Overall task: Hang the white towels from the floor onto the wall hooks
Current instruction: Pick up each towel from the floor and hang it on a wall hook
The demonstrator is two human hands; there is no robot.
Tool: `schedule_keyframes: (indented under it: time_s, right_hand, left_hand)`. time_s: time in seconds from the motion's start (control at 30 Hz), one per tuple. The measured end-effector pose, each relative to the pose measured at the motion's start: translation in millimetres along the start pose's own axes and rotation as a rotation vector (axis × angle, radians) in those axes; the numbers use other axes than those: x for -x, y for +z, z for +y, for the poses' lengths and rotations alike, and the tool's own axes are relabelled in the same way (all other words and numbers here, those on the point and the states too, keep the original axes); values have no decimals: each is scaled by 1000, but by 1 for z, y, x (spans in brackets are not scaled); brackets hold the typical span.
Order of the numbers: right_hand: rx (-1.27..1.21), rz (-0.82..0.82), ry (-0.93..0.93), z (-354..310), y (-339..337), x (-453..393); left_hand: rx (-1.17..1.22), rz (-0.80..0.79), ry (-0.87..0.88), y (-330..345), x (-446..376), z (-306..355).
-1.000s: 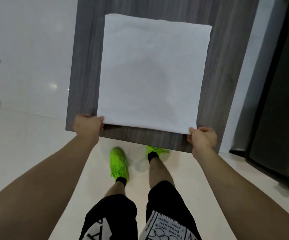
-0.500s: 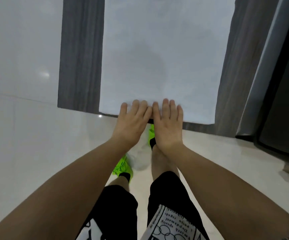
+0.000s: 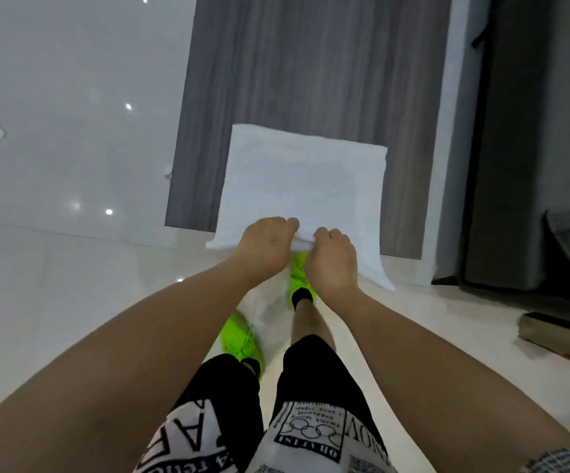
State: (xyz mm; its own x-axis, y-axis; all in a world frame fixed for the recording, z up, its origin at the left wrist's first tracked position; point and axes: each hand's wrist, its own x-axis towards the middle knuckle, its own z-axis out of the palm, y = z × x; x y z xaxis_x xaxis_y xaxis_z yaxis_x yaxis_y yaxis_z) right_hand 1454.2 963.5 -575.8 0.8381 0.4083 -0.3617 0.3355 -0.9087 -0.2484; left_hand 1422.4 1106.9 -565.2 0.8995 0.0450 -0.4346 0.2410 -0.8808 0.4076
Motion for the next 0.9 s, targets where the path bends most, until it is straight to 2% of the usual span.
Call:
schedule_keyframes:
  time_s: [0.13,0.3,0.43,0.53,0.7,0.8,0.9]
  right_hand:
    - [-61,88,-67,-33,-96,-15]
    - [4,308,-320,-84,-233,-40]
    - [-103,443,-539,-150,-324,-59]
    - [-146,456,-741,-215,-376,-71]
    - [-139,393,-1076,-339,-419,-58]
    - [-165,368,-1251,-412,-418,-23]
    - [-165,350,-1340,-481,-407,26]
  left_hand:
    - [124,143,-89,-110,10,22]
    - [224,341,-183,-247,31,40]
    - [249,521,-239,-345,61,37]
    - [269,704,-302,-405,96,17]
    - [222,962,-423,-458,186,-31]
    - [206,1061,-540,-471,254,-64]
    - [117,1157,-649,-471,334,-97]
